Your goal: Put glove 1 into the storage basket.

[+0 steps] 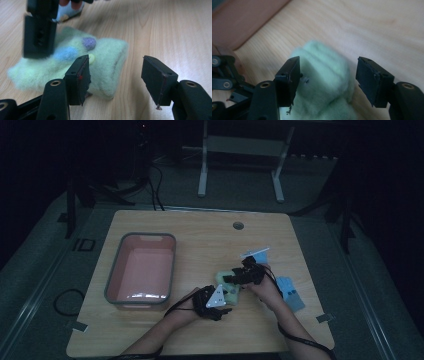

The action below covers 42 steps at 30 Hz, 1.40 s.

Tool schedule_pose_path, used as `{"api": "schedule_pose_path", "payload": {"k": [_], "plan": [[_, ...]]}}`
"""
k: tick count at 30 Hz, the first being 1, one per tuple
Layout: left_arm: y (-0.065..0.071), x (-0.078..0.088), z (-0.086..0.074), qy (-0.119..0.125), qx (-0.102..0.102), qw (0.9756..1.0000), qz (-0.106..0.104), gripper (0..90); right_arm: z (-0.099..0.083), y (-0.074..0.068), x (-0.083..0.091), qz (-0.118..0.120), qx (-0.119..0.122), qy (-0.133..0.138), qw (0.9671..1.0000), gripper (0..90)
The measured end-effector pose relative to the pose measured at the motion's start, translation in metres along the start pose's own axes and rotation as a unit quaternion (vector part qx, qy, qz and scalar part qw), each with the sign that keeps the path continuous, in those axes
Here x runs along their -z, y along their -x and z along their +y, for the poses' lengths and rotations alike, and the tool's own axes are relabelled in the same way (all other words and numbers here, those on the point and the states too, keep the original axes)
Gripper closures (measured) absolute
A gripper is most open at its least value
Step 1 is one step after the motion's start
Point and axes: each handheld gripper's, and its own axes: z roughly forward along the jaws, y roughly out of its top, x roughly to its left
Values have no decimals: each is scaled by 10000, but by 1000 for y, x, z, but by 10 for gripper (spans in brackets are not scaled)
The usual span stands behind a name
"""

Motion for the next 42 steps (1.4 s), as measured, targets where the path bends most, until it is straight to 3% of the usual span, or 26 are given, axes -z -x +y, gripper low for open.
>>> {"api": "schedule_pose_path", "payload": {"k": [4, 8, 13, 15, 16, 18, 21, 22, 25, 36, 40, 42], "plan": [[0, -2, 1, -53, -62, 9999, 69, 424, -8, 7, -9, 87, -211, -236, 9995, 360], [4, -8, 0, -196, -302, 9990, 251, 444, -12, 8, -12, 315, -254, -204, 9990, 454], [12, -12, 2, -330, -739, 9947, 639, 545, -13, 6, -12, 377, -171, -285, 9987, 543], [13, -12, 2, -365, -797, 9937, 699, 608, -13, 6, -12, 381, -173, -300, 9987, 562], [10, -11, 3, -388, -673, 9946, 693, 608, -12, 6, -12, 404, -179, -319, 9985, 585], [4, -8, 4, -283, -308, 9976, 552, 724, -11, 3, -10, 383, -191, -297, 9986, 645], [-2, -6, 6, -255, 63, 9989, 388, 754, -10, 3, -7, 408, -334, -214, 9984, 680], [-3, -5, 8, -264, 104, 9990, 358, 758, -10, 3, -6, 417, -354, -181, 9983, 685], [-5, -2, 13, -322, 197, 9988, 317, 763, -5, -2, -3, 421, -308, -193, 9985, 693], [-19, 25, 35, -464, 205, 9982, 307, 768, 16, -15, 17, 403, -182, 33, 9990, 700], [-20, 30, 38, -477, 162, 9983, 277, 767, 20, -20, 19, 419, -139, 51, 9990, 701], [-23, 43, 43, -472, 98, 9984, 298, 767, 25, -24, 23, 502, -139, 115, 9986, 702]]}}
